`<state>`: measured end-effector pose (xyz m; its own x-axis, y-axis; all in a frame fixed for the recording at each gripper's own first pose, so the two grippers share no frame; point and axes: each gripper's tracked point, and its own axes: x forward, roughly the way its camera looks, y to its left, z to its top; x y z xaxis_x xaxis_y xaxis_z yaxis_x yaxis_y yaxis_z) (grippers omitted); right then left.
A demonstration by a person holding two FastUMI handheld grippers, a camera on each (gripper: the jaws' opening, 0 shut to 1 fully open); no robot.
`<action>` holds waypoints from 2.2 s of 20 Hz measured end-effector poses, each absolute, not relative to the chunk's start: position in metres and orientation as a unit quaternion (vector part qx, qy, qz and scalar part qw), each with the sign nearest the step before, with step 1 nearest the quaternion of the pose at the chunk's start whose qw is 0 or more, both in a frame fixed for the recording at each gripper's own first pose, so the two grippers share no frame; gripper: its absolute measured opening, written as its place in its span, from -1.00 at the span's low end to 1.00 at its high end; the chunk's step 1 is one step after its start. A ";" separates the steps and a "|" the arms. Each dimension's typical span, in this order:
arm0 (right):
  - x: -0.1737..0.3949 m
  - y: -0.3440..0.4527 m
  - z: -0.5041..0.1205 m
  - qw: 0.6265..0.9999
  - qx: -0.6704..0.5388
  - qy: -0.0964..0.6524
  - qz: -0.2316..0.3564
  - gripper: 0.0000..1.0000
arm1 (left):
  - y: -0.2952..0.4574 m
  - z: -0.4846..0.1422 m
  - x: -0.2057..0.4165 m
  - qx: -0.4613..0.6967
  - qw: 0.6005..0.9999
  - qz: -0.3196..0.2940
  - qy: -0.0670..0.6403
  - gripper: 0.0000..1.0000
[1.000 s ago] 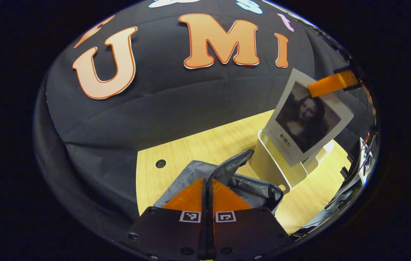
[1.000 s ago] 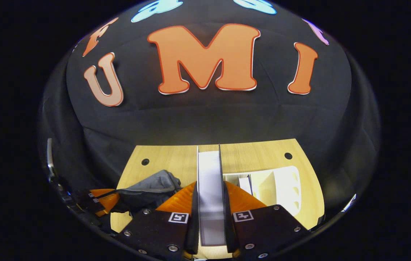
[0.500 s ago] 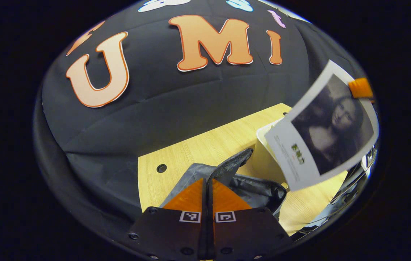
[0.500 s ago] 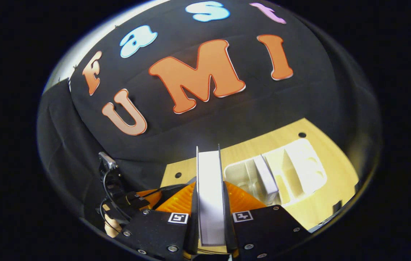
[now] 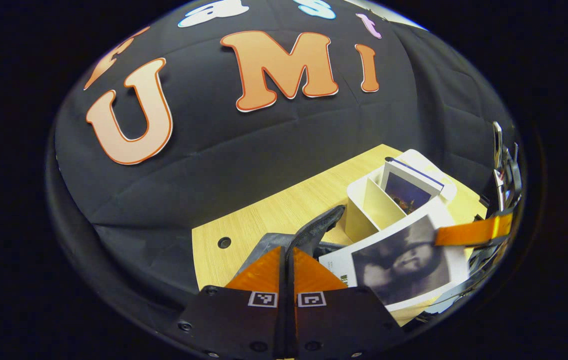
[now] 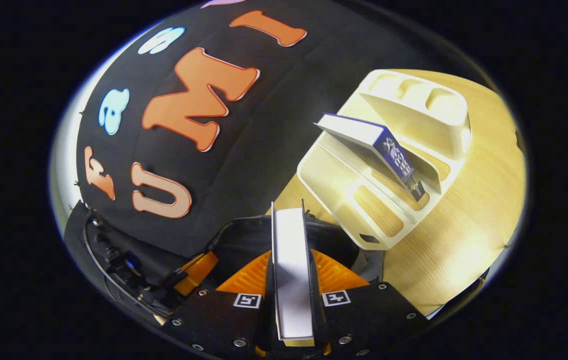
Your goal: Open the schoolbag, grab two books from the bookshelf and put them into the schoolbag.
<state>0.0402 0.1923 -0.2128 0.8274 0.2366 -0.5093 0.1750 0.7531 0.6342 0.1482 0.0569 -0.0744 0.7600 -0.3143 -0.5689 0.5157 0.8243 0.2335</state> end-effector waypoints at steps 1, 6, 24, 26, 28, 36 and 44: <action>0.048 0.196 -0.226 0.888 0.354 0.292 0.006 -0.41 | 0.056 -0.073 0.146 0.191 0.918 -0.225 0.263 -0.99; 0.071 0.233 -0.262 0.877 0.379 0.294 0.005 -0.41 | 0.052 -0.064 0.136 0.205 0.916 -0.238 0.251 -0.99; 0.121 0.291 -0.319 0.896 0.303 0.324 -0.021 -0.31 | 0.046 -0.068 0.132 0.169 0.910 -0.282 0.254 -0.99; 0.106 0.289 -0.329 0.887 0.287 0.359 -0.031 0.00 | 0.052 -0.075 0.135 0.159 0.910 -0.279 0.263 -0.99; 0.093 0.290 -0.327 0.880 0.281 0.382 -0.028 0.52 | 0.058 -0.079 0.138 0.156 0.910 -0.276 0.266 -1.00; 0.069 0.248 -0.258 0.900 0.247 0.360 0.003 0.95 | 0.082 -0.097 0.133 0.125 0.913 -0.257 0.292 -0.99; 0.047 0.122 -0.176 0.944 0.083 0.320 -0.015 0.96 | 0.077 -0.102 0.125 0.102 0.918 -0.230 0.308 -0.99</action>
